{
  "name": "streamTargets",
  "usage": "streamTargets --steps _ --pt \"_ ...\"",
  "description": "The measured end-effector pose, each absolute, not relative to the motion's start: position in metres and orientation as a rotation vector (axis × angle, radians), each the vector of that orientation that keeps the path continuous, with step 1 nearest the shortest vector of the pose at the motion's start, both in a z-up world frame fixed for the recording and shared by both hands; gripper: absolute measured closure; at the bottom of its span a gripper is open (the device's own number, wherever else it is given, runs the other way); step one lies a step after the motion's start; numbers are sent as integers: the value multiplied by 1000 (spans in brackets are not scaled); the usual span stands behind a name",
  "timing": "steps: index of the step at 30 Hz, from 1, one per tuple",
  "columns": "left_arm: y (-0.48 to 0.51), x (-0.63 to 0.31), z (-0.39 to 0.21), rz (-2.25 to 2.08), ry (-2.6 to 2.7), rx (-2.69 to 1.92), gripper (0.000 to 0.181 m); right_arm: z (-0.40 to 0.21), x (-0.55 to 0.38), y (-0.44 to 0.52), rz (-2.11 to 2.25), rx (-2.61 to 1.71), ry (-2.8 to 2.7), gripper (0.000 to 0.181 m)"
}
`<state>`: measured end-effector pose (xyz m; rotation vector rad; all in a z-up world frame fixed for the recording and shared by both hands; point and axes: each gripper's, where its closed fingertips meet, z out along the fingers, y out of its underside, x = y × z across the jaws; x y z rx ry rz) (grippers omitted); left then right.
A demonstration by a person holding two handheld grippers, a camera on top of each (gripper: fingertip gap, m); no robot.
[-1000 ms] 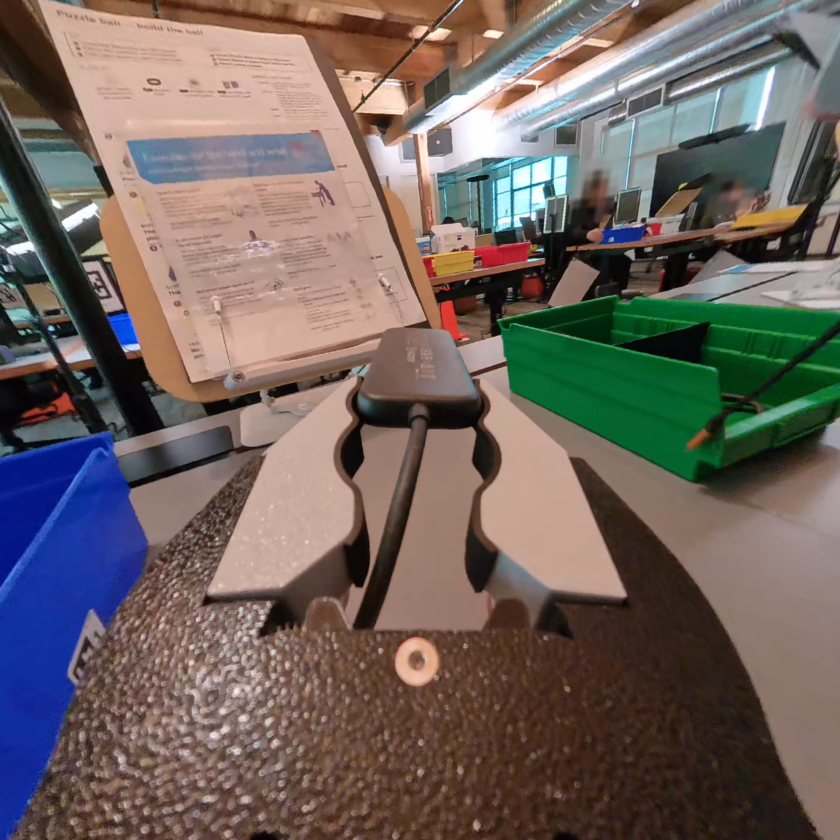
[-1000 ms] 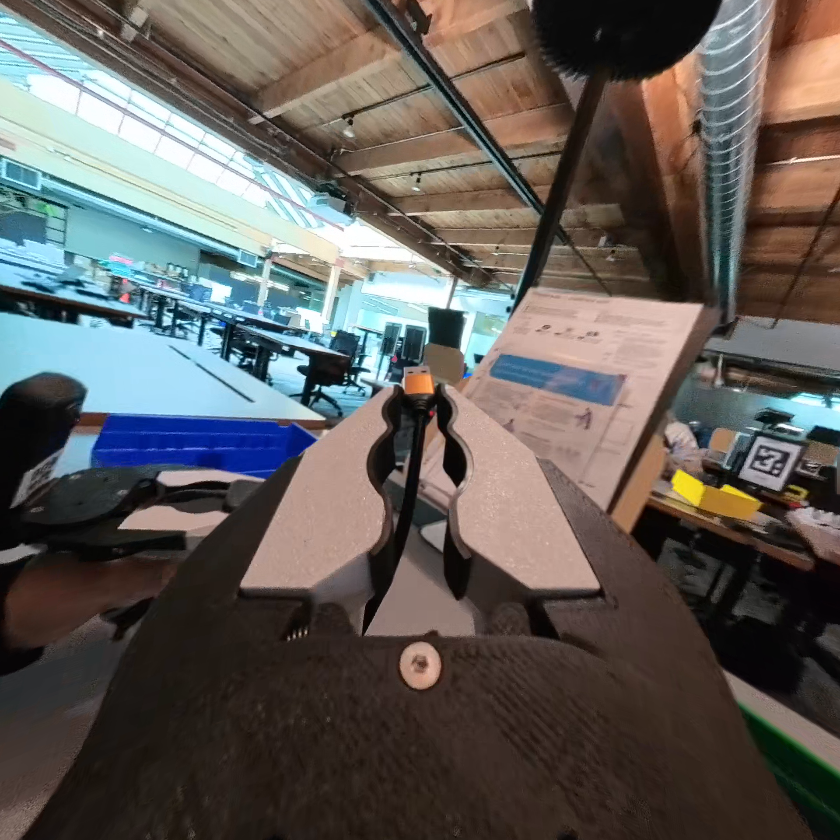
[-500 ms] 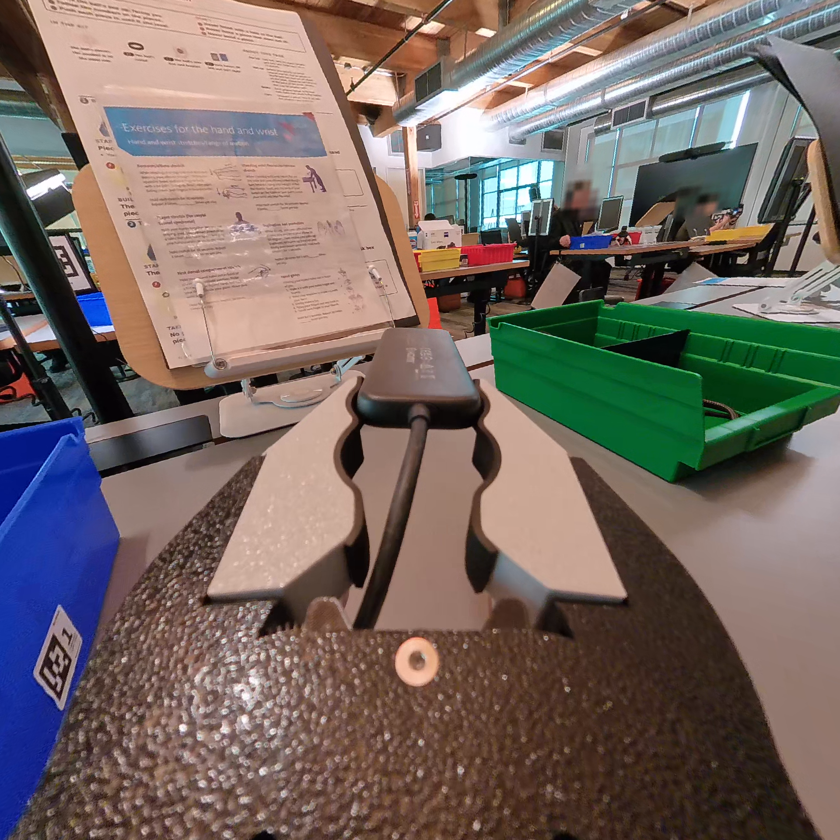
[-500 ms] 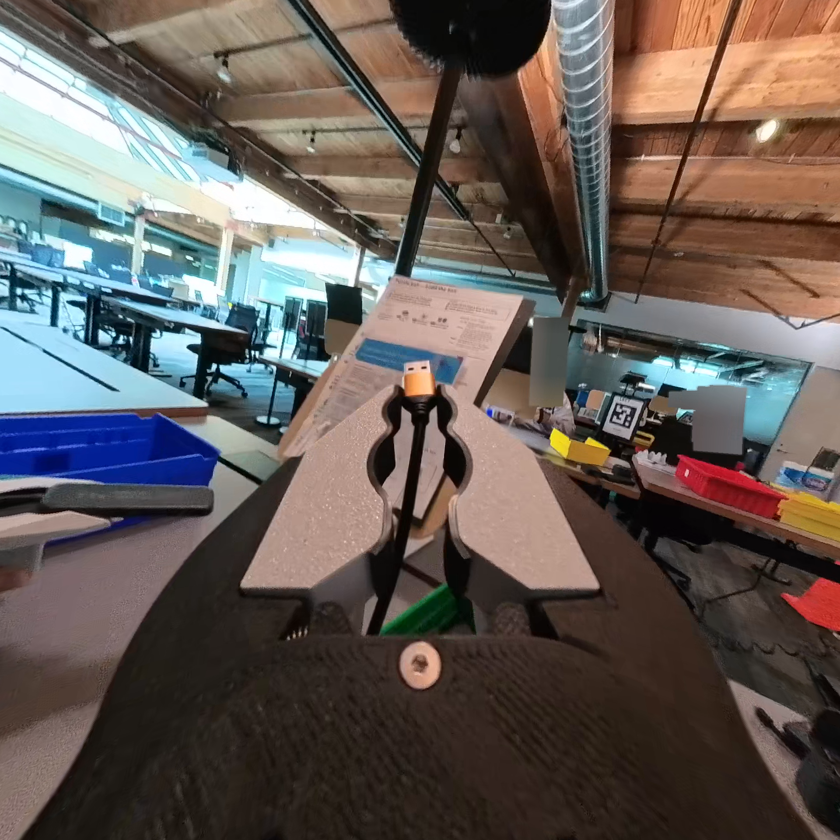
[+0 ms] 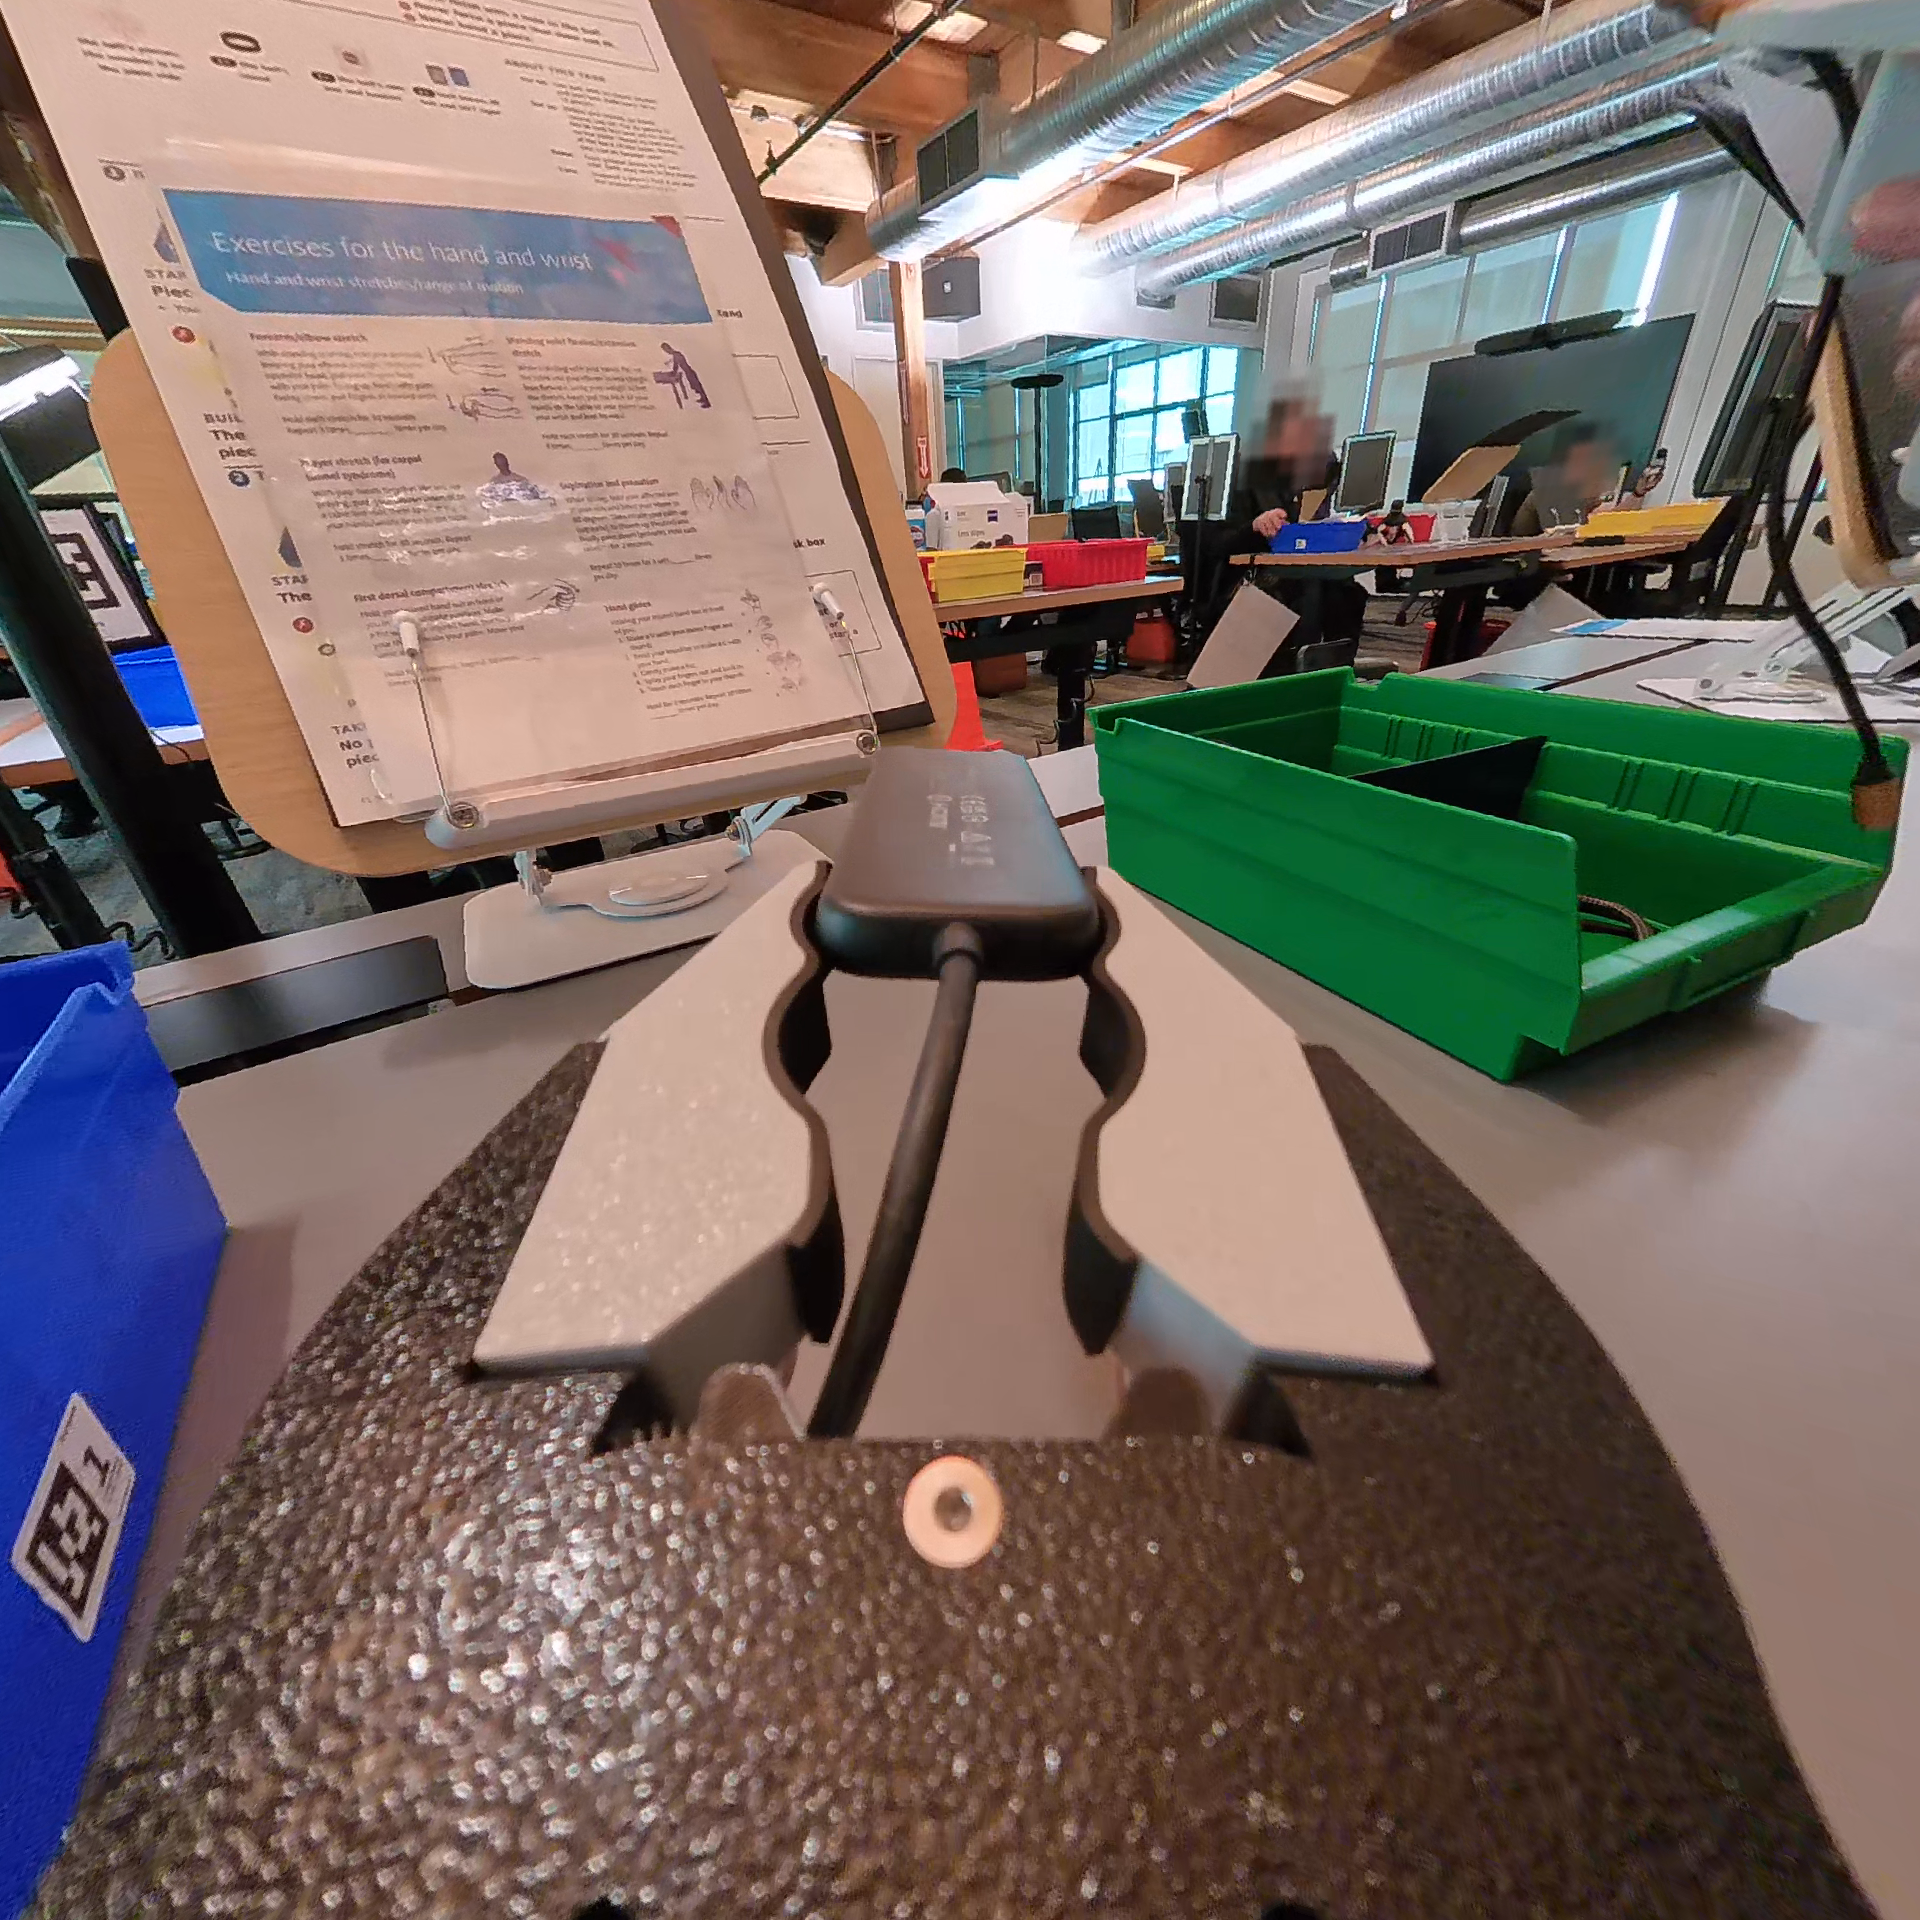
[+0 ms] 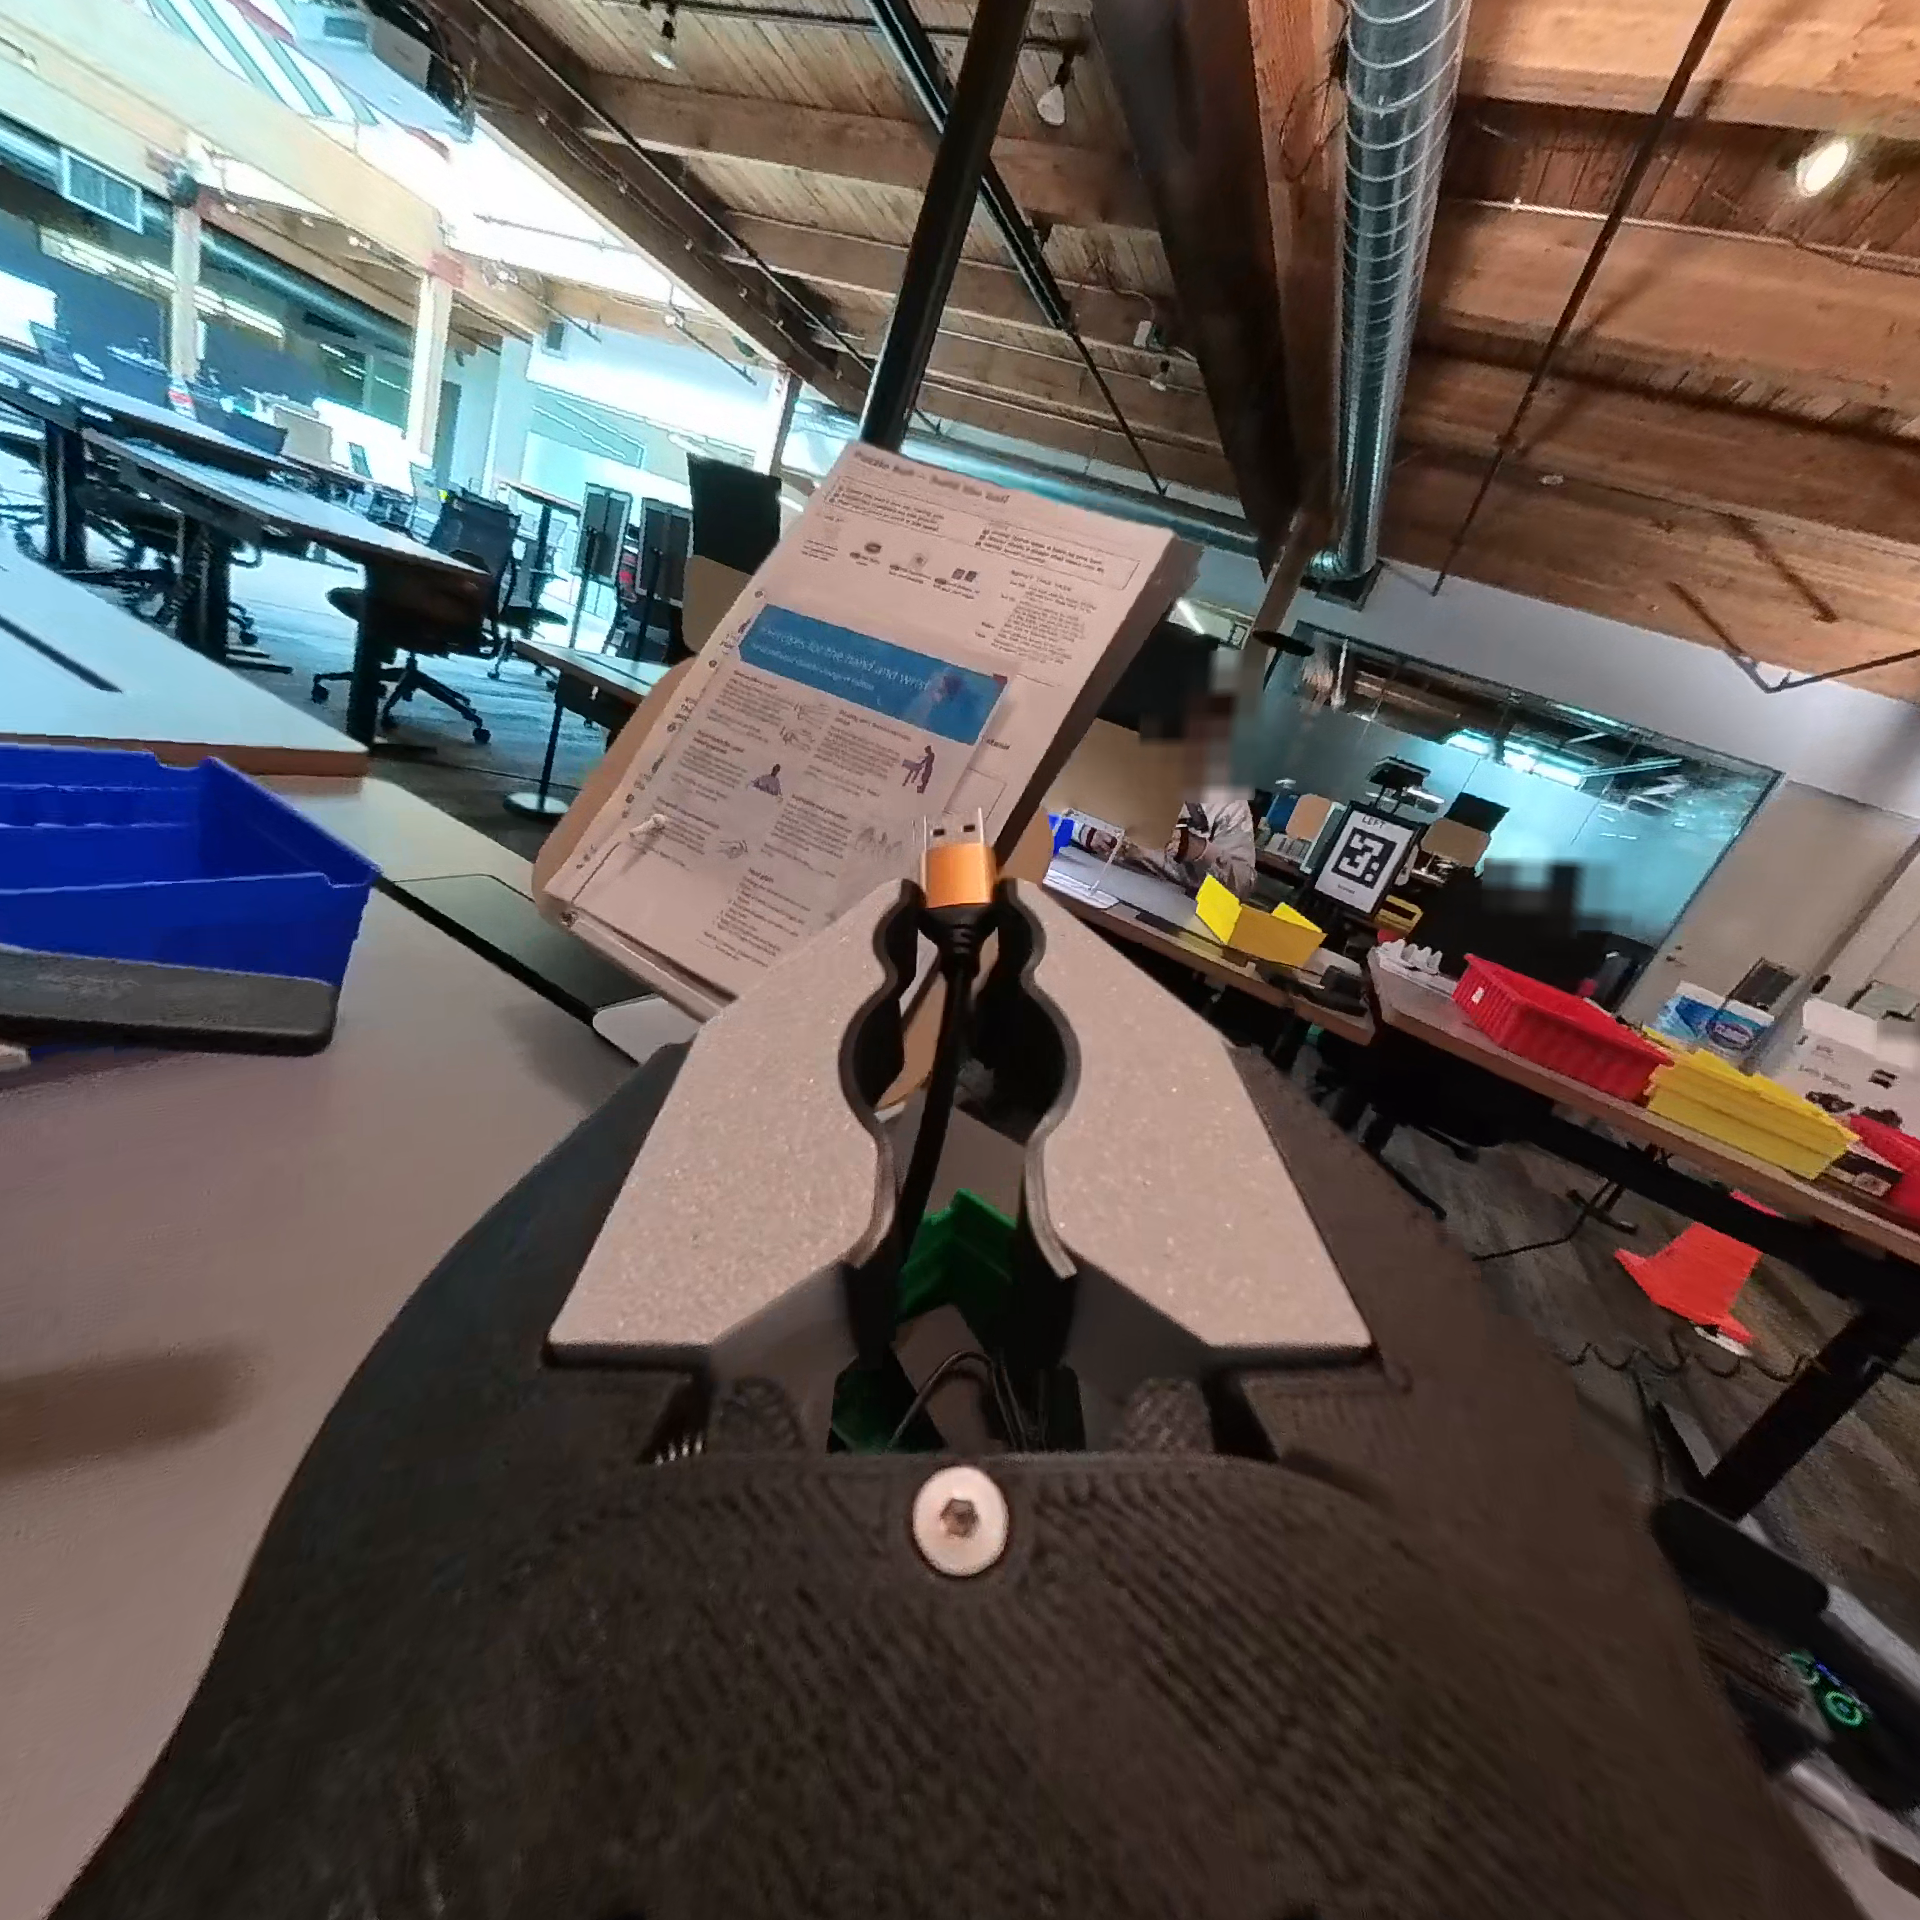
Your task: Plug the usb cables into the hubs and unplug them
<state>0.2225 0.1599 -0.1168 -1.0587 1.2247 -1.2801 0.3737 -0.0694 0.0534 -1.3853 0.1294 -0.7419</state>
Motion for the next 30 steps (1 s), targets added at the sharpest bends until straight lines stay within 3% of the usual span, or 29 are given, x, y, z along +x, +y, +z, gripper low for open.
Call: streamTargets --steps 6,16,24,30 --pt "160 222 -116 -1286 1222 -1059 137 56 392 -64 -832 -1428 120 168" --pt "160 223 -119 -1307 1225 -1083 137 -102 406 -37 -737 -1906 152 167" --pt "160 225 -121 -1313 1229 -1095 137 27 402 -39 -847 -1522 105 168" --pt "161 224 -120 -1318 1224 -1097 137 33 407 -36 -859 -1530 48 168"
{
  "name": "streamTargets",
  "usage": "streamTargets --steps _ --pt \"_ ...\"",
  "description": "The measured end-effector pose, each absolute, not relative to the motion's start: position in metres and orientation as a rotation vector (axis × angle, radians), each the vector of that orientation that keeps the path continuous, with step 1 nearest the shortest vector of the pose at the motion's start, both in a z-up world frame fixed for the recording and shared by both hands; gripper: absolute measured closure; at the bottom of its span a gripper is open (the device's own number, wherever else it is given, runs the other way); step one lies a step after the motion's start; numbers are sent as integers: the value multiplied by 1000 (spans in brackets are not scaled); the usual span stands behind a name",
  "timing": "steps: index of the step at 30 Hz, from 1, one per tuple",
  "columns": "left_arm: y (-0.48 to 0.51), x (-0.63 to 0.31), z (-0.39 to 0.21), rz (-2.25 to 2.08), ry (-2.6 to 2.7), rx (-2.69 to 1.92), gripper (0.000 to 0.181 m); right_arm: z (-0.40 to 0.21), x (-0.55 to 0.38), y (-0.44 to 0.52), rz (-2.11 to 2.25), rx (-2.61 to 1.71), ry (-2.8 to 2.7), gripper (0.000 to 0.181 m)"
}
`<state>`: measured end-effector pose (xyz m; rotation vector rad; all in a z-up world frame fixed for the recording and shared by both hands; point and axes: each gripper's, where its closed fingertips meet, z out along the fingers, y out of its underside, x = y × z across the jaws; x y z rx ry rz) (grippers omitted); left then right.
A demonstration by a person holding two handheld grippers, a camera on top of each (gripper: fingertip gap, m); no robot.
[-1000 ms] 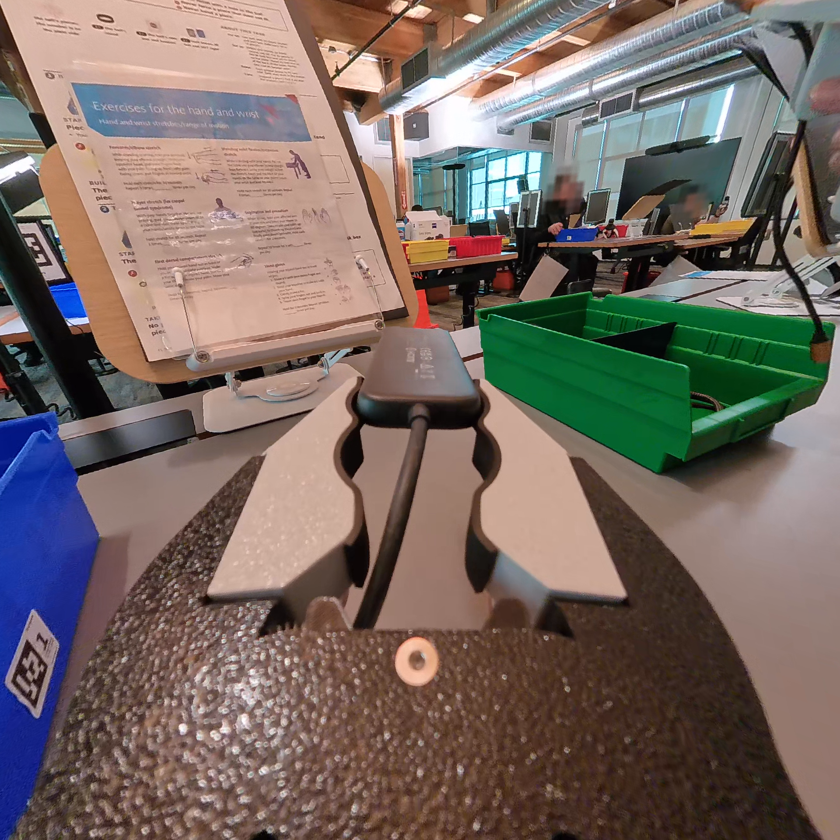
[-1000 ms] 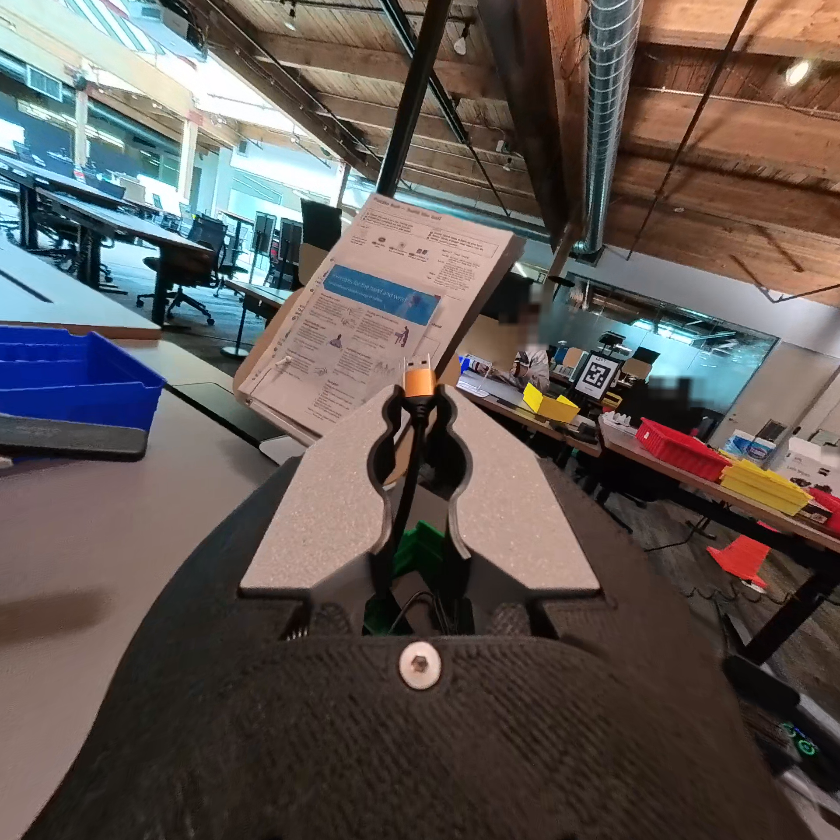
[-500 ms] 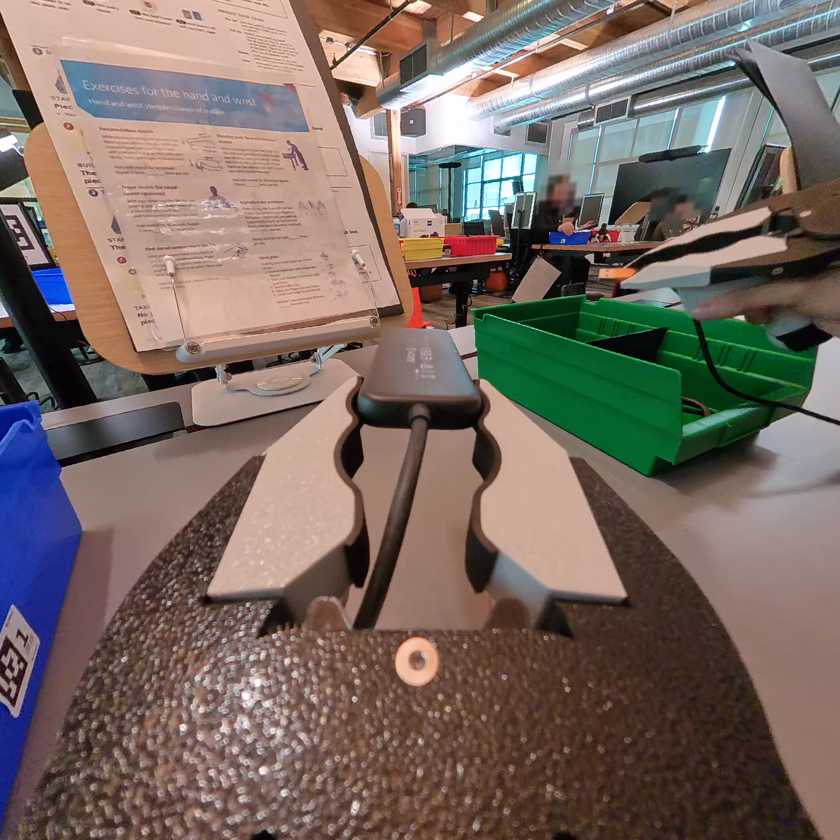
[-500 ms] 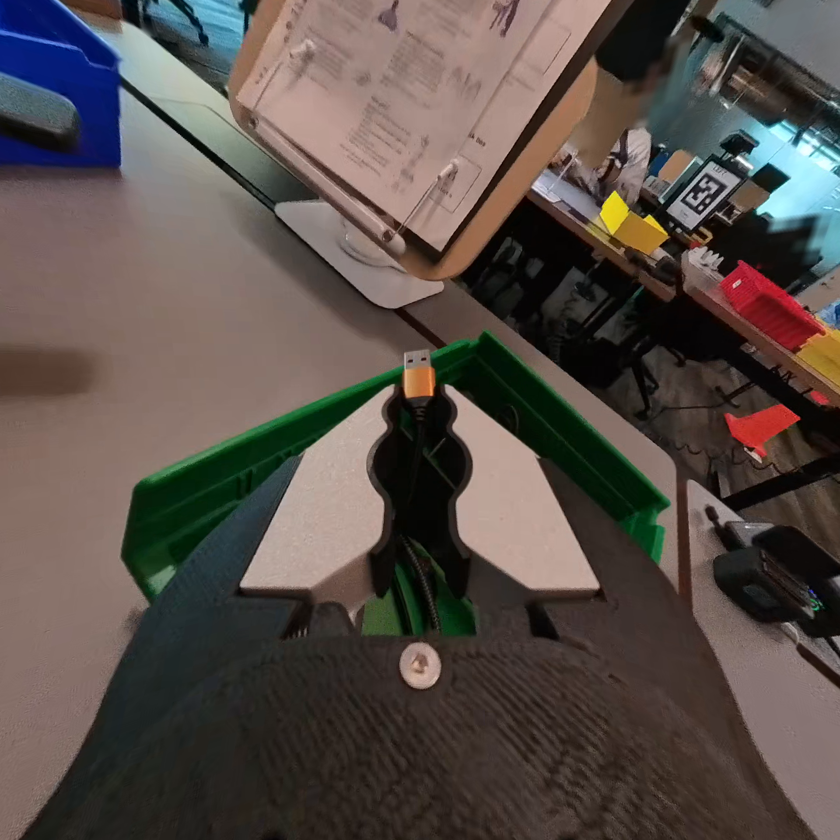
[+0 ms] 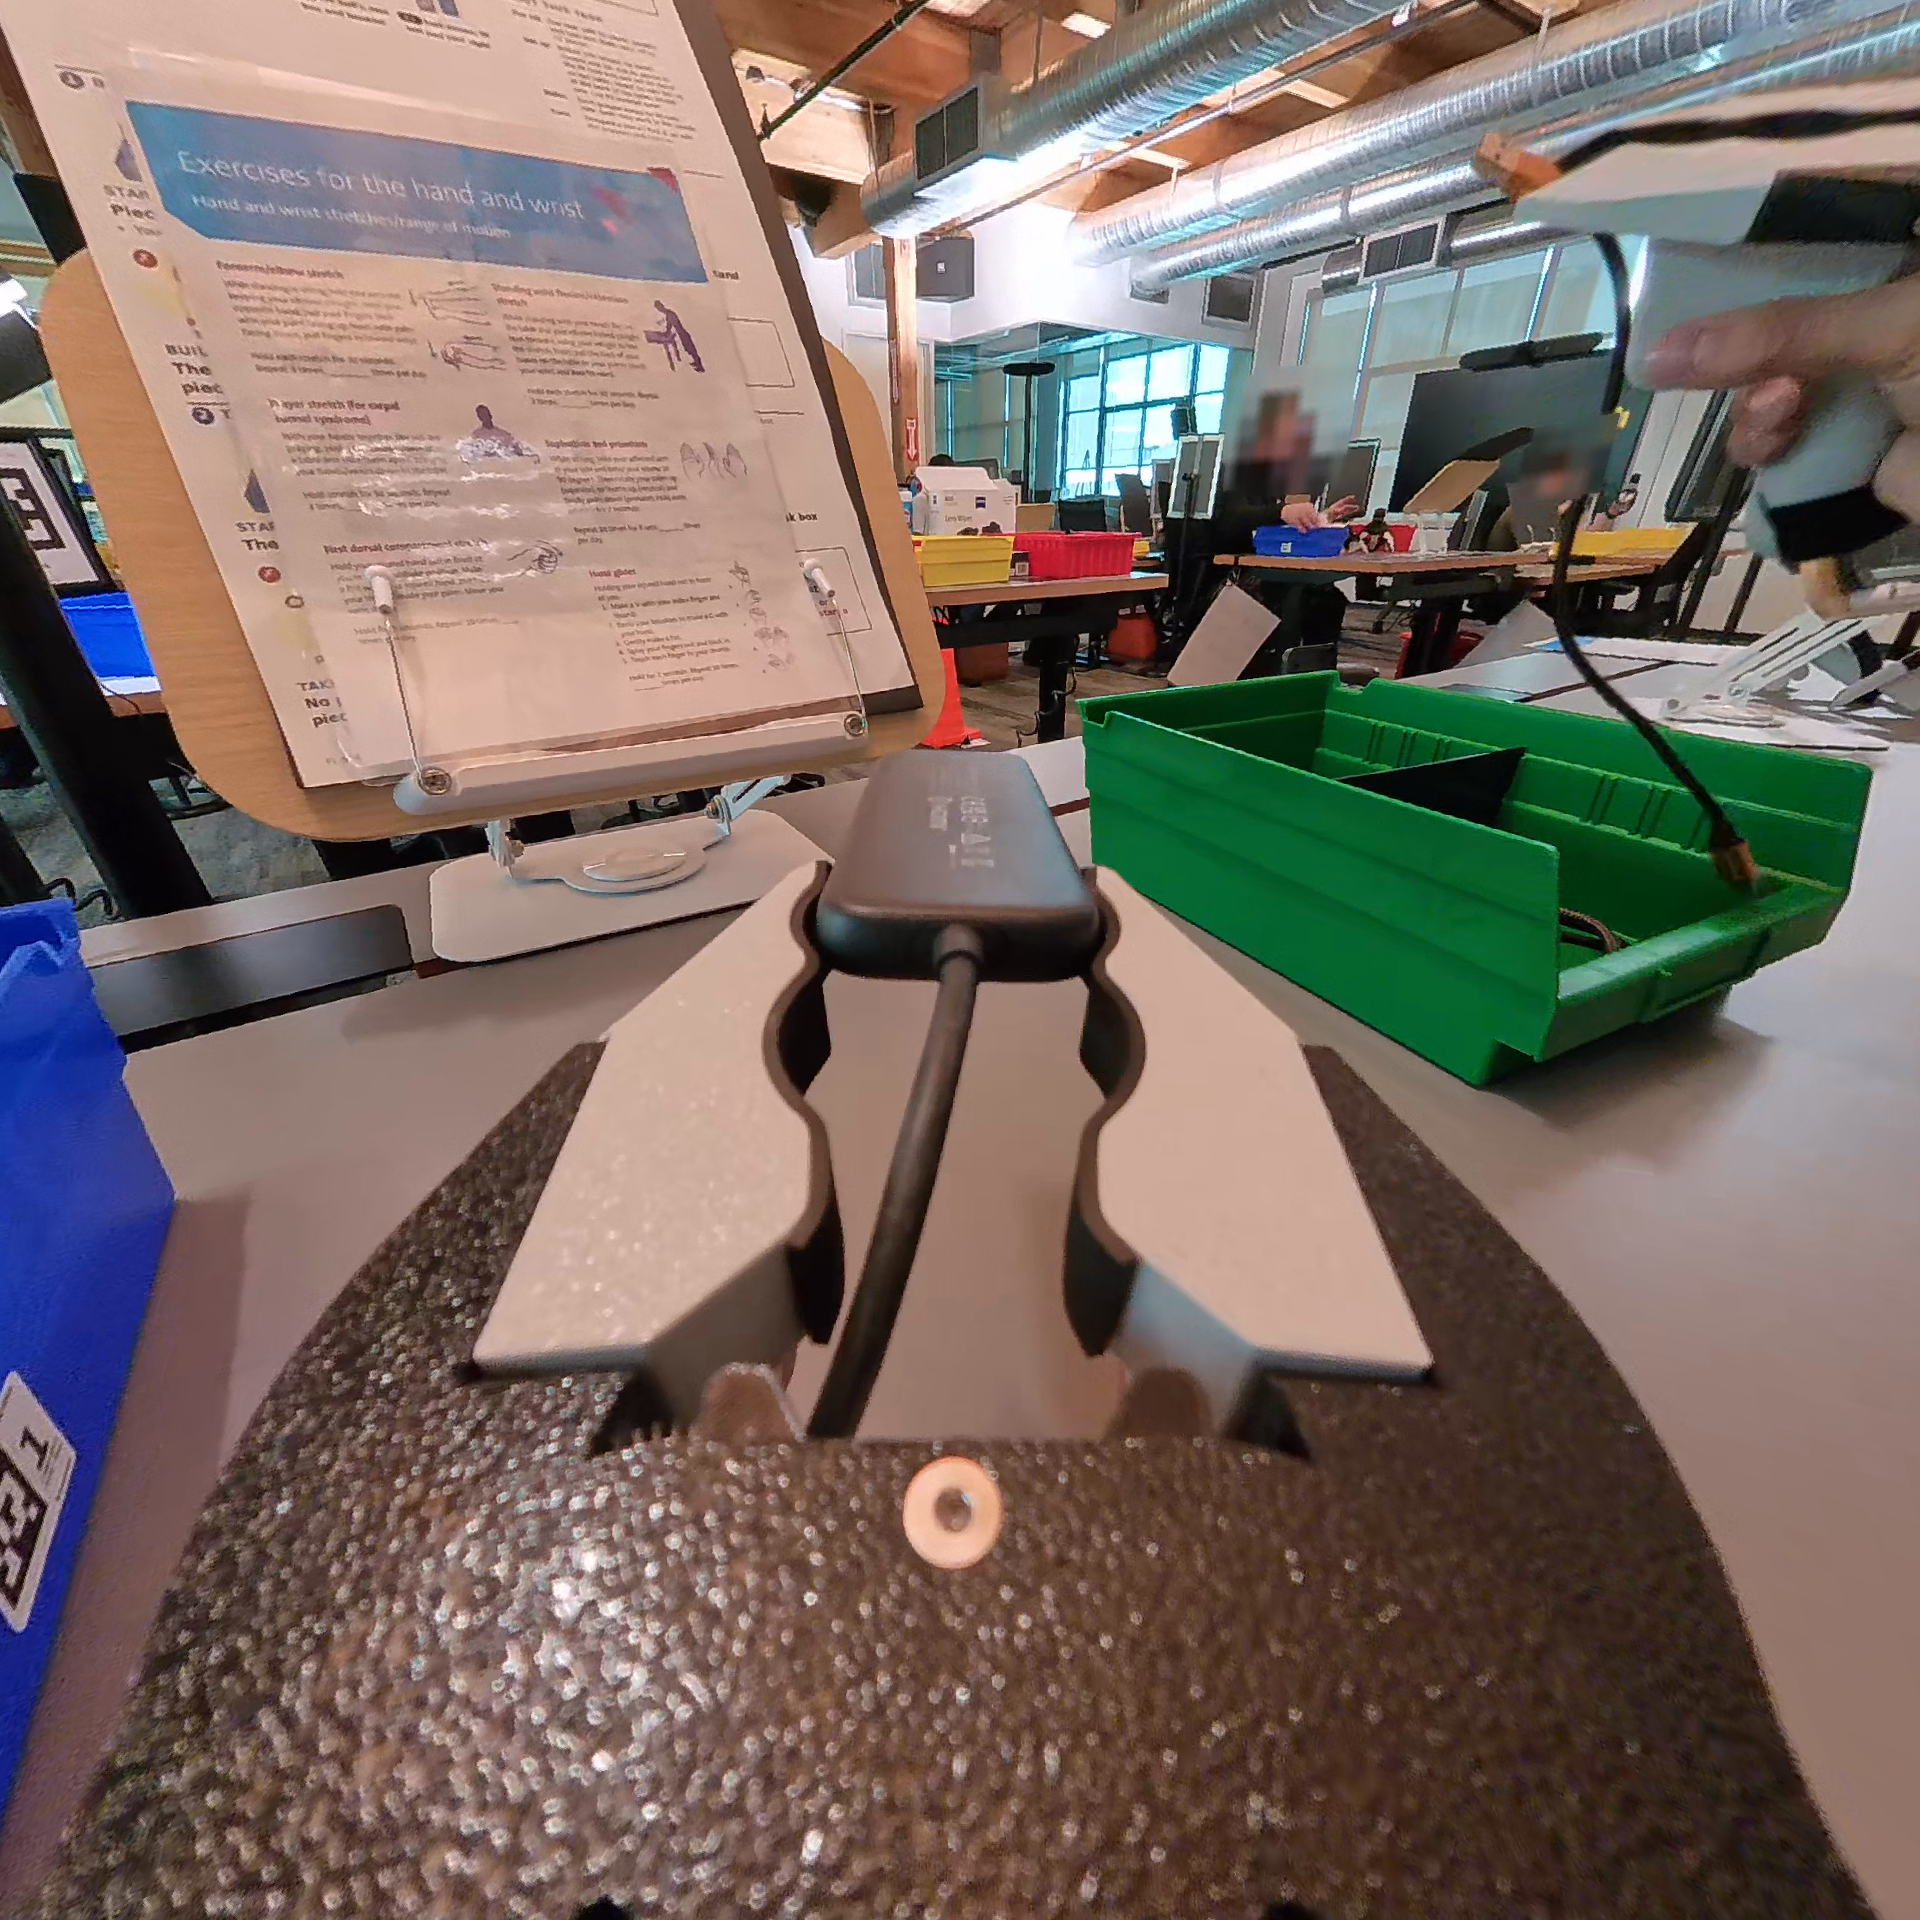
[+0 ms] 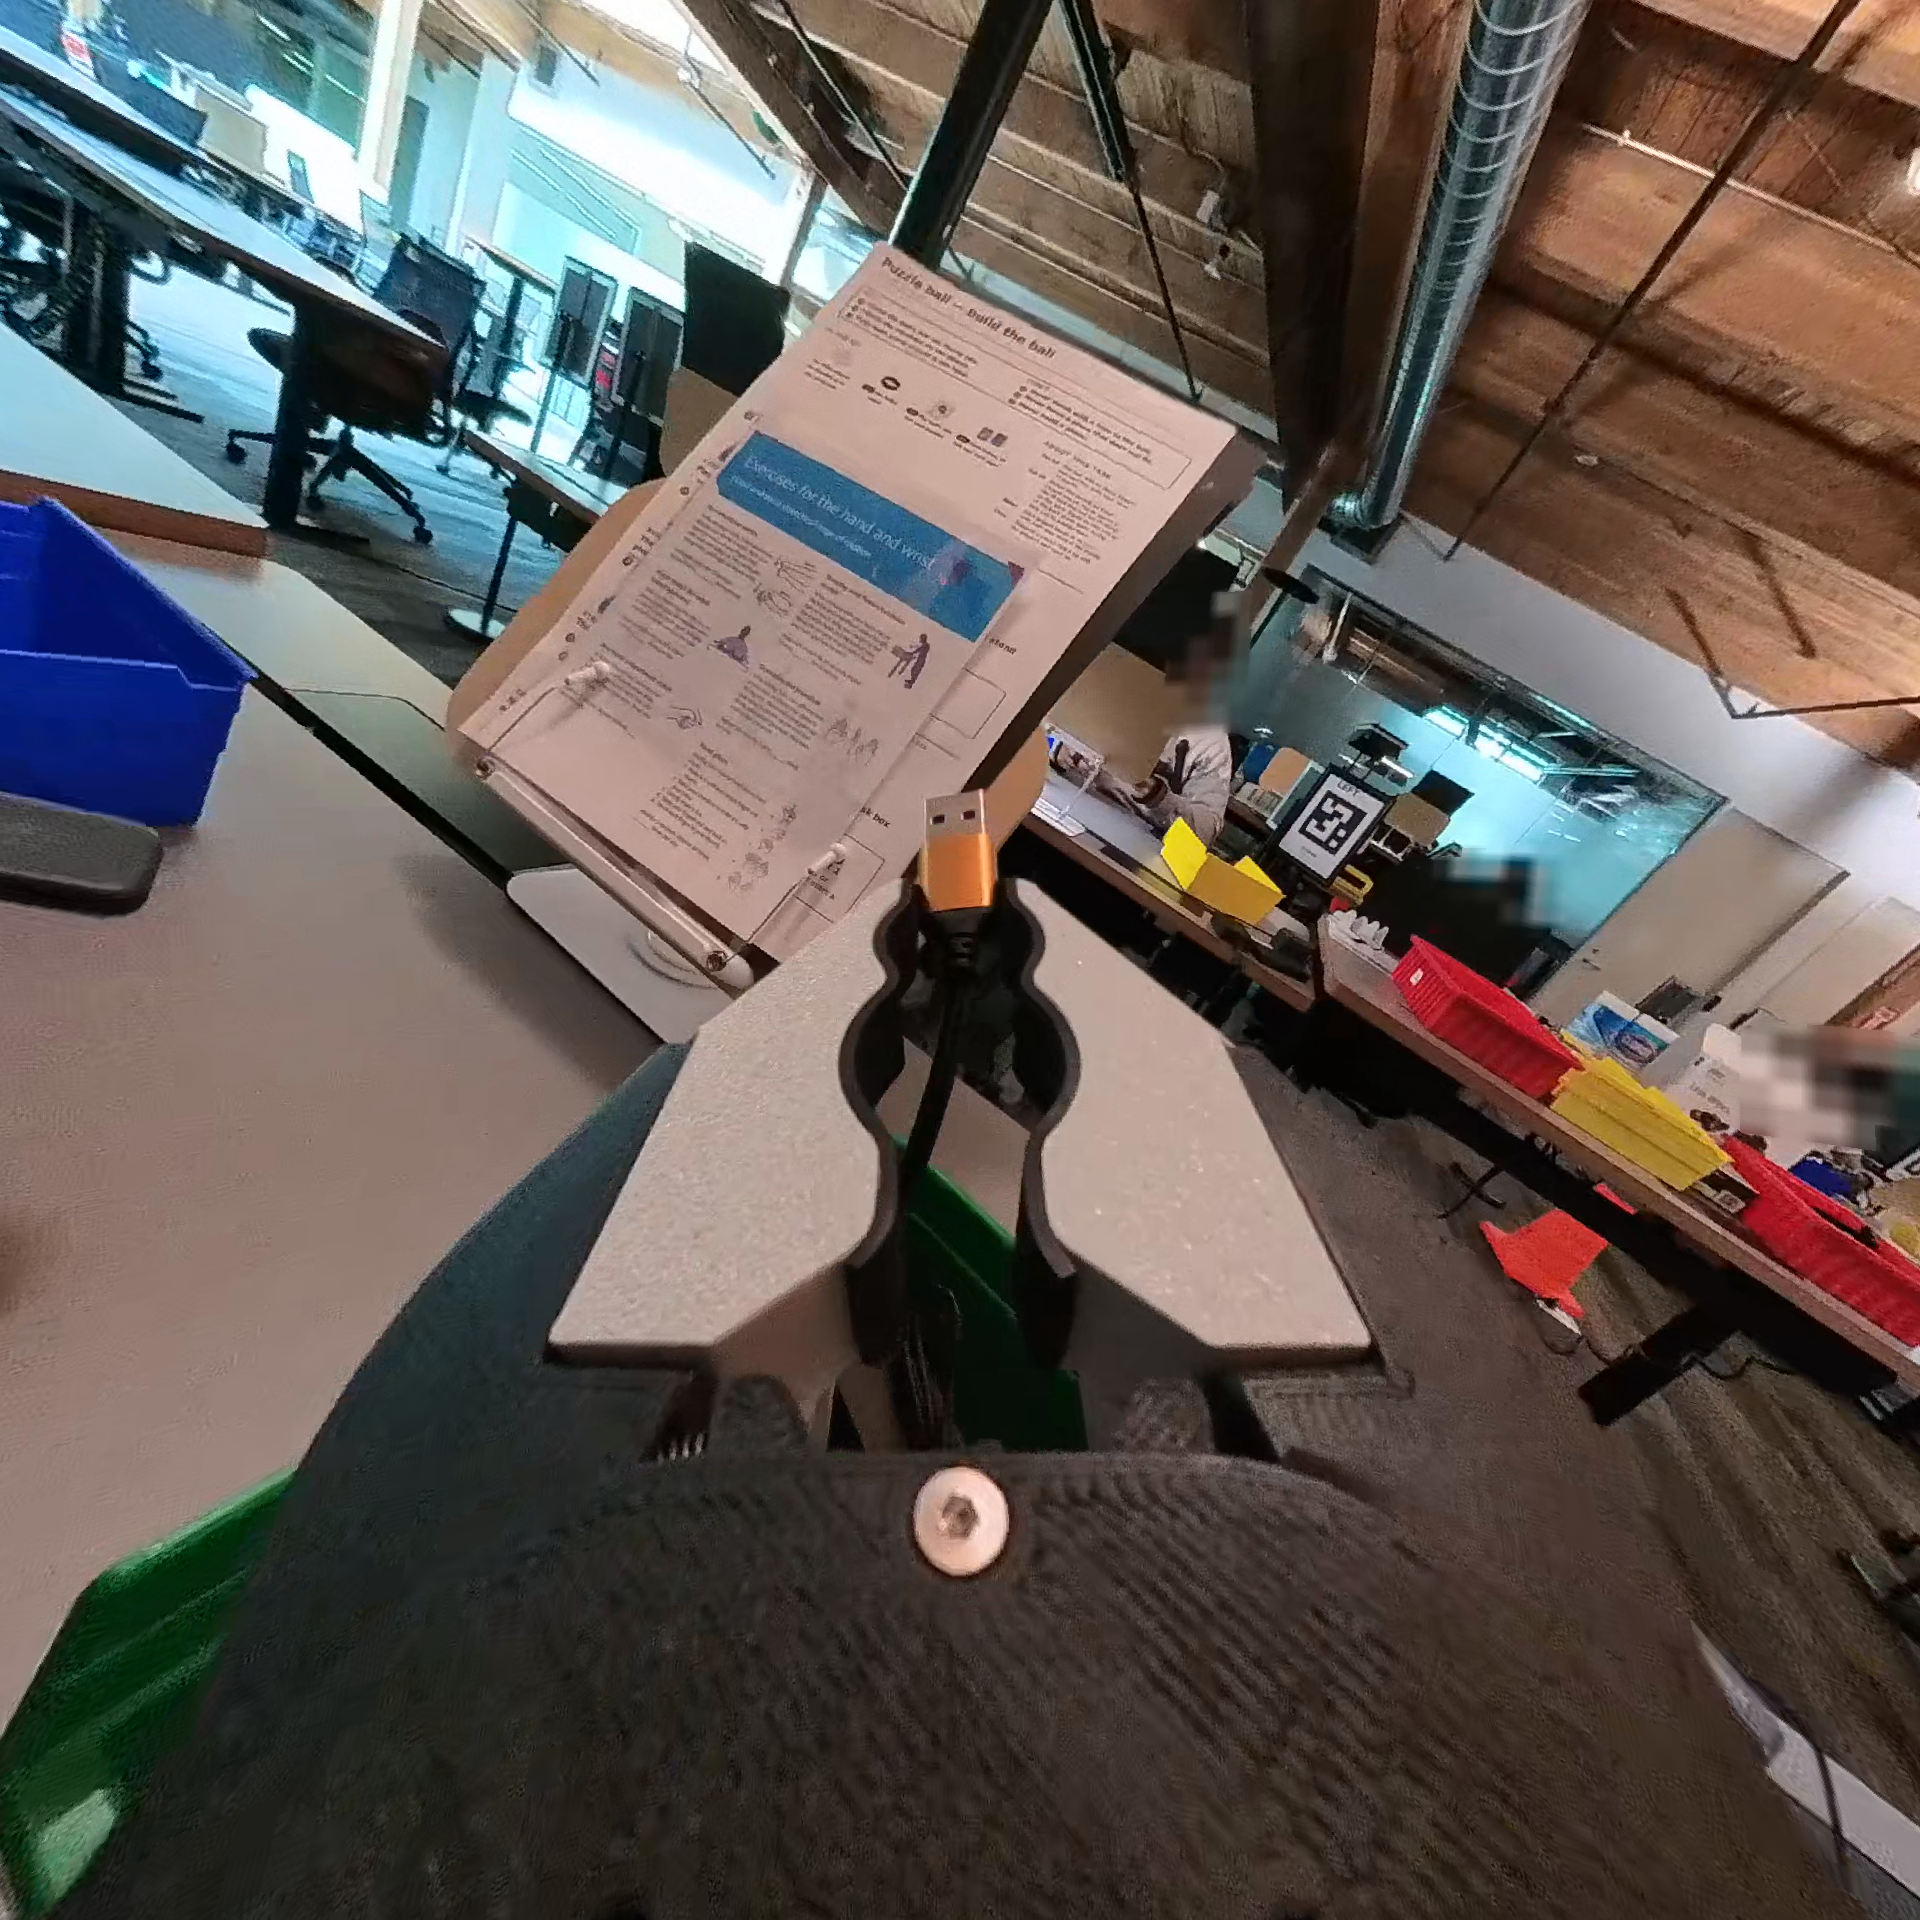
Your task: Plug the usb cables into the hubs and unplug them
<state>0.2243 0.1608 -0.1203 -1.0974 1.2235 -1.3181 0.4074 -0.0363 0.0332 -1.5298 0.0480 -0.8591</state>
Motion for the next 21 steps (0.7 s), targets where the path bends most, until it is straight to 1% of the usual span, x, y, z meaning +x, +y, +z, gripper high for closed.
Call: streamTargets --steps 3,7,10,14,17,18,21 --pt "161 225 -121 -1323 1226 -1100 137 33 408 -40 -932 -1502 11 168" --pt "159 225 -121 -1324 1230 -1098 137 10 412 -36 -823 -1629 53 167" --pt "161 225 -121 -1324 1227 -1099 137 -37 420 -40 -721 -1782 204 168" --pt "162 225 -121 -1338 1221 -1110 137 -128 411 -45 -473 -2062 392 169" --pt "161 225 -123 -1335 1230 -1110 137 -169 408 -49 -366 -2144 474 172" --pt "160 226 -123 -1333 1232 -1111 137 -181 406 -52 -345 -2190 487 169" --pt "161 226 -124 -1331 1233 -1114 137 -190 415 -67 -464 -2255 533 143"
